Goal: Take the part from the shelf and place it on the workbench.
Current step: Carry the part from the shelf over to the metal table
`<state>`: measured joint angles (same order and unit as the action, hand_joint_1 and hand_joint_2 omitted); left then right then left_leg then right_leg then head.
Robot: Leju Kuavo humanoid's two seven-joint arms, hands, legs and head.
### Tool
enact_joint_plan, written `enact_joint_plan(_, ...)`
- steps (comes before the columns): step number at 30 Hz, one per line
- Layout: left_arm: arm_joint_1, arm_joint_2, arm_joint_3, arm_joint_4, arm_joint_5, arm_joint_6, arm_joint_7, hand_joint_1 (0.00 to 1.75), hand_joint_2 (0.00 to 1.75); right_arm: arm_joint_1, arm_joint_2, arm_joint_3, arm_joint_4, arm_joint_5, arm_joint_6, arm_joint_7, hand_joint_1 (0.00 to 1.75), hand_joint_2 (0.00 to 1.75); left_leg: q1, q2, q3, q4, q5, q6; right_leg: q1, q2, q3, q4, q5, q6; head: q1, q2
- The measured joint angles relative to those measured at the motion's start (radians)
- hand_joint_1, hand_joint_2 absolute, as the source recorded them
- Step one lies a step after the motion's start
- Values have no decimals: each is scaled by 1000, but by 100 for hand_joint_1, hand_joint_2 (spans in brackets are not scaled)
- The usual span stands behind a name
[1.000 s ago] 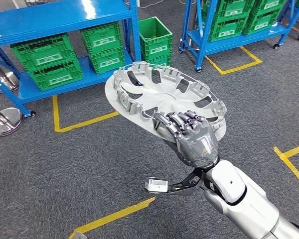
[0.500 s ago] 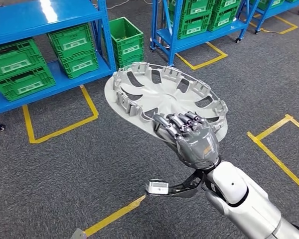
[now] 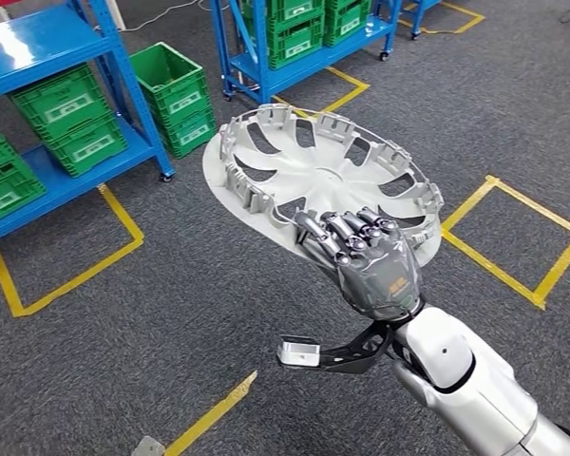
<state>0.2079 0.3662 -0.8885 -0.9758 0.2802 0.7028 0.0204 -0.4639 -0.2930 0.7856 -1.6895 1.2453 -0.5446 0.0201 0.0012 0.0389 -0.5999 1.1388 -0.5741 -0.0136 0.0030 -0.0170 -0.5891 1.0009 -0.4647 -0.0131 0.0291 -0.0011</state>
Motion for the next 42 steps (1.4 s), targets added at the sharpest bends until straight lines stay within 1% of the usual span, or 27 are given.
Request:
enact_joint_plan(2, 2, 2, 0, 0, 1, 0, 0, 0, 175, 1, 3, -1, 0, 8, -3, 1, 175, 175, 2, -30, -55, 130, -56, -4, -1, 27, -2, 1, 2, -2, -1, 0)
enact_joint_plan(3, 3, 2, -1, 0, 1, 0, 0, 0, 175, 1, 3, -2, 0, 10, -4, 2, 175, 175, 3, -33, -69, 164, -61, -5, -1, 41, -3, 3, 3, -2, -2, 0)
enact_joint_plan(4, 3, 3, -1, 0, 1, 0, 0, 0, 175, 1, 3, -3, 0, 11, -5, 2, 175, 175, 4, -34, -66, 159, -44, -6, -2, 56, -3, 5, 3, -2, -1, 0)
enact_joint_plan(5, 3, 4, -2, 0, 1, 0, -1, 0, 175, 1, 3, -5, -1, 11, -6, 2, 175, 175, 6, -38, -47, 115, -10, -6, -3, 71, -3, 8, 3, -1, -2, 0)
enact_joint_plan(7, 2, 5, 0, -2, 1, -3, -16, 0, 175, 0, 3, -7, -3, 14, -7, 2, 175, 175, 13, -74, 12, -17, 56, -6, -3, 99, -6, 16, 2, 5, -2, 0)
enact_joint_plan(9, 0, 4, 14, -21, -4, -8, -63, 0, 175, -2, 4, -9, -8, 16, -9, -2, 175, 175, 17, -108, 42, -92, 73, -4, -5, 124, -20, 24, 5, 18, -1, 0)
enact_joint_plan(11, -28, 4, 30, -65, -14, -21, -60, 0, 175, -11, 7, -7, -11, -17, -12, -32, 175, 175, 13, -103, 41, -101, 70, 5, -10, 144, -37, 24, 15, 33, -1, 0)
enact_joint_plan(12, -70, 3, 34, -93, -22, -39, -7, 0, 175, -22, 11, -1, -11, -53, -13, -56, 175, 175, 13, -93, 36, -102, 76, 12, -12, 144, -47, 27, 16, 39, -2, 0)
enact_joint_plan(14, -208, -2, 43, -142, -34, -107, 154, 0, 175, -60, 34, 25, -8, -116, -8, -92, 175, 175, 15, -78, 28, -107, 87, 27, -10, 101, -81, 75, -9, 48, 6, 0)
enact_joint_plan(16, -361, -18, 62, -153, -37, -199, 258, 0, 175, -97, 74, 56, -4, -131, 7, -92, 175, 175, 15, -58, 22, -108, 93, 34, -8, 43, -141, 197, -64, 54, 15, 0)
enact_joint_plan(18, -505, -50, 91, -104, -53, -310, 264, 0, 175, -125, 113, 86, 3, -126, 21, -67, 175, 175, 13, -35, 18, -107, 95, 35, -10, 24, -192, 303, -95, 57, 15, 0)
enact_joint_plan(19, -569, -71, 112, -67, -71, -362, 246, 0, 175, -142, 128, 101, 8, -125, 24, -50, 175, 175, 11, -23, 17, -106, 96, 35, -11, 21, -194, 308, -85, 56, 16, 0)
enact_joint_plan(20, -622, -90, 137, -33, -95, -403, 225, 0, 175, -159, 139, 115, 13, -128, 25, -36, 175, 175, 10, -11, 18, -105, 96, 34, -10, 16, -175, 271, -58, 52, 16, 0)
enact_joint_plan(21, -658, -104, 165, -11, -121, -428, 208, 0, 175, -173, 146, 126, 16, -132, 25, -28, 175, 175, 9, 3, 21, -105, 94, 32, -6, 3, -138, 201, -22, 45, 17, 0)
enact_joint_plan(22, -677, -114, 192, -2, -143, -440, 198, 0, 175, -185, 151, 135, 18, -137, 24, -23, 175, 175, 7, 19, 24, -106, 92, 29, 2, -24, -98, 129, 3, 37, 16, 0)
enact_joint_plan(24, -685, -119, 234, 3, -172, -447, 191, 0, 175, -202, 155, 144, 21, -146, 22, -22, 175, 175, 1, 51, 26, -107, 88, 23, 18, -67, -48, 34, 25, 19, 15, 0)
enact_joint_plan(25, -682, -121, 250, 5, -180, -447, 191, 0, 175, -207, 155, 147, 23, -148, 21, -21, 175, 175, -2, 67, 26, -107, 87, 20, 24, -72, -45, 25, 21, 14, 15, 0)
enact_joint_plan(27, -678, -126, 273, 8, -187, -447, 190, 0, 175, -209, 155, 149, 27, -152, 20, -20, 175, 175, -4, 91, 28, -107, 81, 12, 21, -44, -47, 16, 28, 6, 15, 0)
enact_joint_plan(28, -678, -129, 282, 9, -189, -447, 190, 0, 175, -210, 155, 150, 28, -153, 19, -20, 175, 175, -3, 80, 27, -99, 71, 8, 18, -31, -46, 11, 31, 1, 15, 0)
enact_joint_plan(29, -679, -131, 289, 9, -190, -448, 189, 0, 175, -212, 156, 151, 29, -153, 18, -21, 175, 175, -1, 56, 19, -75, 55, 4, 14, -19, -43, 6, 35, -5, 14, 0)
enact_joint_plan(31, -675, -134, 298, 10, -194, -451, 187, 0, 175, -218, 159, 156, 32, -153, 16, -23, 175, 175, 4, -8, -31, 35, 1, -2, 8, 7, -40, 2, 39, -11, 9, 0)
enact_joint_plan(33, -667, -137, 300, 11, -198, -453, 186, 0, 175, -221, 161, 162, 36, -154, 16, -24, 175, 175, 7, -33, -97, 157, -36, -7, 5, 38, -40, 3, 39, -12, 6, 0)
enact_joint_plan(34, -662, -139, 301, 11, -199, -454, 186, 0, 175, -222, 161, 165, 38, -154, 16, -25, 175, 175, 9, -35, -114, 177, -27, -10, 3, 53, -39, 5, 38, -12, 6, 0)
enact_joint_plan(36, -659, -143, 301, 11, -200, -454, 186, 0, 175, -224, 161, 168, 41, -157, 16, -24, 175, 175, 15, -43, -94, 100, 46, -15, -2, 83, -39, 13, 34, -6, 6, 0)
enact_joint_plan(38, -658, -146, 301, 11, -200, -457, 186, 0, 175, -228, 161, 171, 43, -159, 16, -24, 175, 175, 25, -82, -45, -21, 106, -20, -7, 111, -44, 28, 26, 8, 6, 0)
enact_joint_plan(40, -656, -149, 300, 10, -198, -460, 185, 0, 175, -230, 161, 171, 45, -160, 15, -24, 175, 175, 27, -109, -21, -75, 109, -17, -11, 135, -58, 37, 25, 22, 5, 0)
enact_joint_plan(42, -655, -156, 300, 9, -192, -464, 184, 0, 175, -231, 160, 172, 46, -162, 14, -24, 175, 175, 24, -94, -20, -84, 107, -5, -16, 150, -70, 35, 31, 35, 4, 0)
